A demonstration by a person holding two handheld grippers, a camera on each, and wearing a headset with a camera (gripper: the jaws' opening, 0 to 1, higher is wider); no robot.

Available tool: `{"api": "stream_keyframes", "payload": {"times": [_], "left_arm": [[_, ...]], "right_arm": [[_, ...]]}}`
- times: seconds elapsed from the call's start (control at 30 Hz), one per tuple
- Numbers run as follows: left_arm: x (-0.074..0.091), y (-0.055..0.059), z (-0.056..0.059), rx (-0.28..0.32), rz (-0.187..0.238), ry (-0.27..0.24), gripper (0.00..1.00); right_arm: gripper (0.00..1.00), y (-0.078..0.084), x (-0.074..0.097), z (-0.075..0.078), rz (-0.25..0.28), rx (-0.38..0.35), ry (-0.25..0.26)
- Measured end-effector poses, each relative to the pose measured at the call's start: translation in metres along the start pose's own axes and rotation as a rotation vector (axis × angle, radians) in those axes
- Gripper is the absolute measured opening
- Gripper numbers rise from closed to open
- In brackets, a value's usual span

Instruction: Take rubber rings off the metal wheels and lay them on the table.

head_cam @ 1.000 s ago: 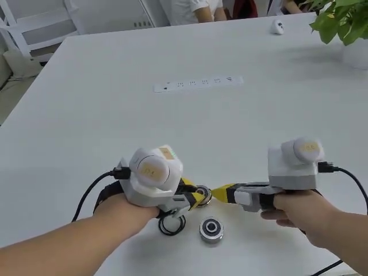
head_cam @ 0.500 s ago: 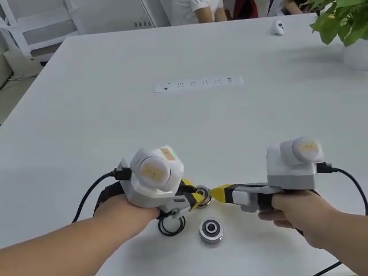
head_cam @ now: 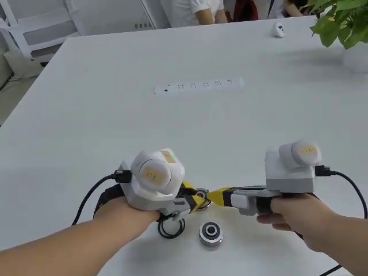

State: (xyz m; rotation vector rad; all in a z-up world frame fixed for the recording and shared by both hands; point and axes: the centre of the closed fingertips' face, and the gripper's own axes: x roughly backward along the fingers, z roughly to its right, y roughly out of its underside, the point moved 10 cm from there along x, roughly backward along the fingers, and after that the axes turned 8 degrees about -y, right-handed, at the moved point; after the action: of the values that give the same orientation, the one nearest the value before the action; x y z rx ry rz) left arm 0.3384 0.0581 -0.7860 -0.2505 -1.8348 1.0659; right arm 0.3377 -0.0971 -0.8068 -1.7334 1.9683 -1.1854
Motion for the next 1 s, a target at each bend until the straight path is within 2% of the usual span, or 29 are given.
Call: {"api": "stream_keyframes", "payload": {"times": [0.47,1.0], "left_arm": [[0.0,-0.0002,0.0006,0.001,0.001,-0.002,0.12],[0.0,0.0,0.001,0.006,0.003,0.0,0.12]], "right_arm": [[0.0,-0.001,-0.0035,-0.0041,0.006,0.019,-0.04],[0.0,-0.0002,-0.0003,-0.0075,0.019,-0.01,-0.08]]}}
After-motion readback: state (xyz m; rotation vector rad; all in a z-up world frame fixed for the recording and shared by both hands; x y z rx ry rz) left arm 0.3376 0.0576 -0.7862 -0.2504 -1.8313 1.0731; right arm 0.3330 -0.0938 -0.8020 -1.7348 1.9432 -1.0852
